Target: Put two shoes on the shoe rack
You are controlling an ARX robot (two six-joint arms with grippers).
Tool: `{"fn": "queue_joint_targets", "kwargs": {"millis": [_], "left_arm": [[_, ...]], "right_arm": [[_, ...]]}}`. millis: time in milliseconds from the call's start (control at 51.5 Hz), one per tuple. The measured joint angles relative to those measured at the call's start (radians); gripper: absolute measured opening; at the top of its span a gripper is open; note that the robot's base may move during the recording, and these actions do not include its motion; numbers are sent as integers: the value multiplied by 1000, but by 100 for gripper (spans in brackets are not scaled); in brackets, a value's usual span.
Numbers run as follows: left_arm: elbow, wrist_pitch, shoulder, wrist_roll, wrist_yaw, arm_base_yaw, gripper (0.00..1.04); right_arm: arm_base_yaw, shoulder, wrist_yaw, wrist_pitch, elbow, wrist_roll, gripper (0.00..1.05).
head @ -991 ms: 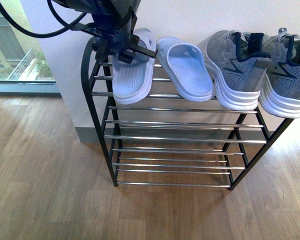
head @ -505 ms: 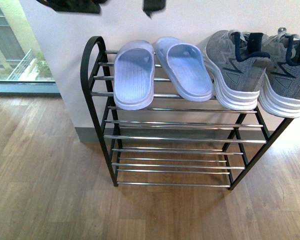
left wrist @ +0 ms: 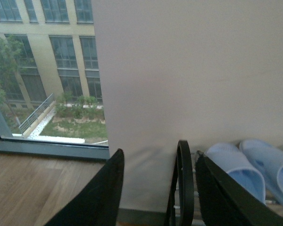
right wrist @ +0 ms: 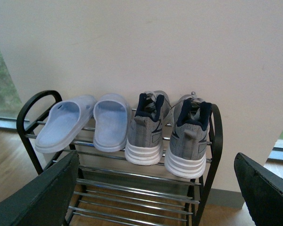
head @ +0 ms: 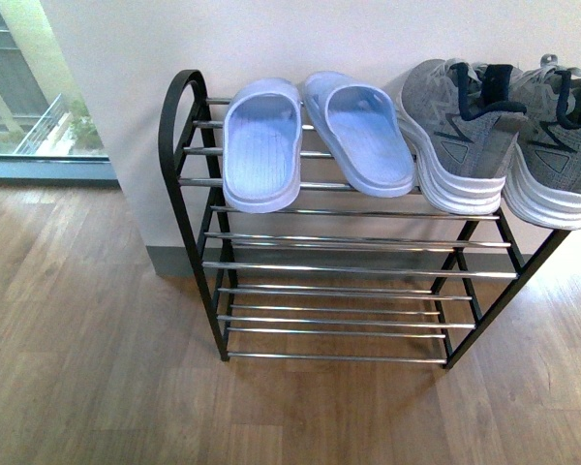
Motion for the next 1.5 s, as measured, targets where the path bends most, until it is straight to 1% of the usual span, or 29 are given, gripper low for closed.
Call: {"fn": "queue_joint_targets", "kwargs": {"millis": [117, 233, 272, 428, 680, 738, 836, 874, 1108, 1496], "left_arm": [[-78, 9, -63, 4, 39, 34, 24], [-150, 12, -142, 6, 75, 74, 5], [-167, 11, -161, 4, 83, 84, 1], [-254, -13, -270, 8, 131, 132, 1], [-348, -110, -460, 8, 191, 192, 1], [-359, -133, -493, 8, 254, 232, 1], [-383, -167, -552, 10, 266, 276, 1], [-427, -167, -593, 10, 274, 277, 1], [-428, -318, -761, 10, 274, 277, 1], [-428, -501, -953, 10, 274, 277, 1]], "right_arm": [[0, 0, 0, 0, 0, 0, 95], [0, 0, 0, 0, 0, 0, 95], [0, 0, 0, 0, 0, 0, 95], [0, 0, 0, 0, 0, 0, 95], [0, 0, 0, 0, 0, 0, 95], [0, 0, 0, 0, 0, 0, 95], [0, 0, 0, 0, 0, 0, 95], [0, 0, 0, 0, 0, 0, 95], [0, 0, 0, 0, 0, 0, 95], [0, 0, 0, 0, 0, 0, 95]]}}
